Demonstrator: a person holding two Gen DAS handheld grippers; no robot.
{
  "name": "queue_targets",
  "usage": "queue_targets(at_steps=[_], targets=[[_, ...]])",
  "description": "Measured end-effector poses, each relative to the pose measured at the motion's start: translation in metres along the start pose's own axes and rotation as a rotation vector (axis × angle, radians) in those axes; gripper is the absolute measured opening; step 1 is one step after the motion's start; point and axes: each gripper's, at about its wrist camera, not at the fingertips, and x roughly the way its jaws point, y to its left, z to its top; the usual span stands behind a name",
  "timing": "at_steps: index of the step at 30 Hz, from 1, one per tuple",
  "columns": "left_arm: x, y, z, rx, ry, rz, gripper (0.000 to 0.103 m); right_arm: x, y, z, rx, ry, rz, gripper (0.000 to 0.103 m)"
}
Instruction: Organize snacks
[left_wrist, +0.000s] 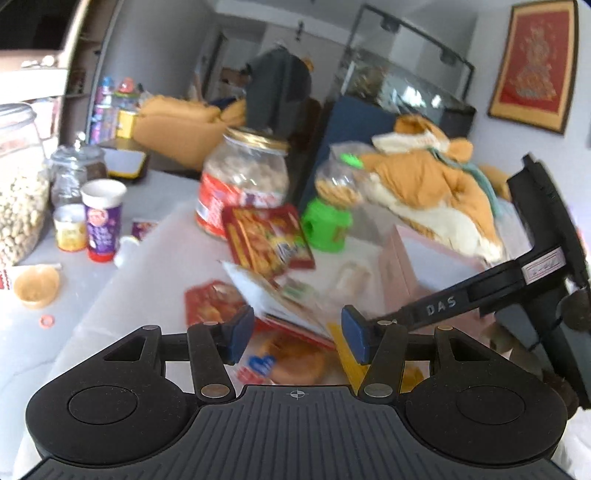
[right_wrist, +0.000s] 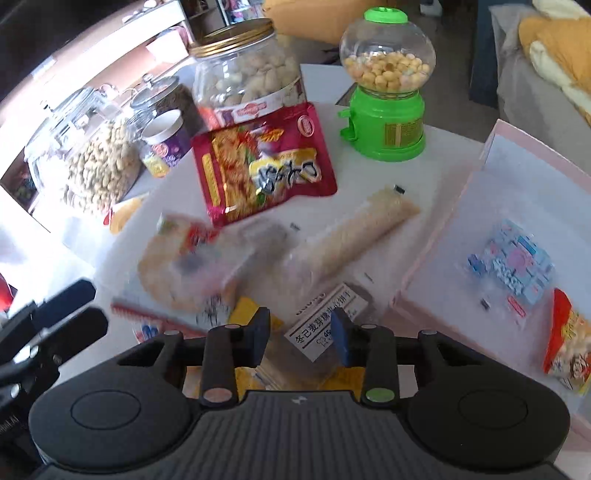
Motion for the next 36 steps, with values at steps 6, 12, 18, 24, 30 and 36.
queue_targets(at_steps=[6,12,18,24,30,36], targets=[[0.003,-0.028,-0.015,0.032,0.068,-0.054,0.058,-0.019,-0.011,-0.026,-0.001,0.006,-0.044,0.032],[0.033,-0.066,0.0,0.152,0.062,-0.127,0.058,-0.023,-0.053,-0.064,0.091,0.014,-0.138,0.032],[0.098,-0.067,0.005,0.254,0.207,-0.08,0.049,-0.039,-0.062,-0.097,0.088,-0.068,-0.118,0.039],[0.063,-0.075,-0.022,0.376,0.273,-0.145,0.049,-0.057,-0.066,-0.111,0.056,-0.156,-0.054,0.06],[0.039,-0.098,-0.045,0.543,0.292,-0.128,0.05,-0.047,-0.052,-0.074,0.087,-0.226,-0.01,0.06],[0.04,-0.095,-0.041,0.509,0.284,-0.093,0.05,-0.014,-0.053,-0.056,0.182,-0.156,0.056,0.04]])
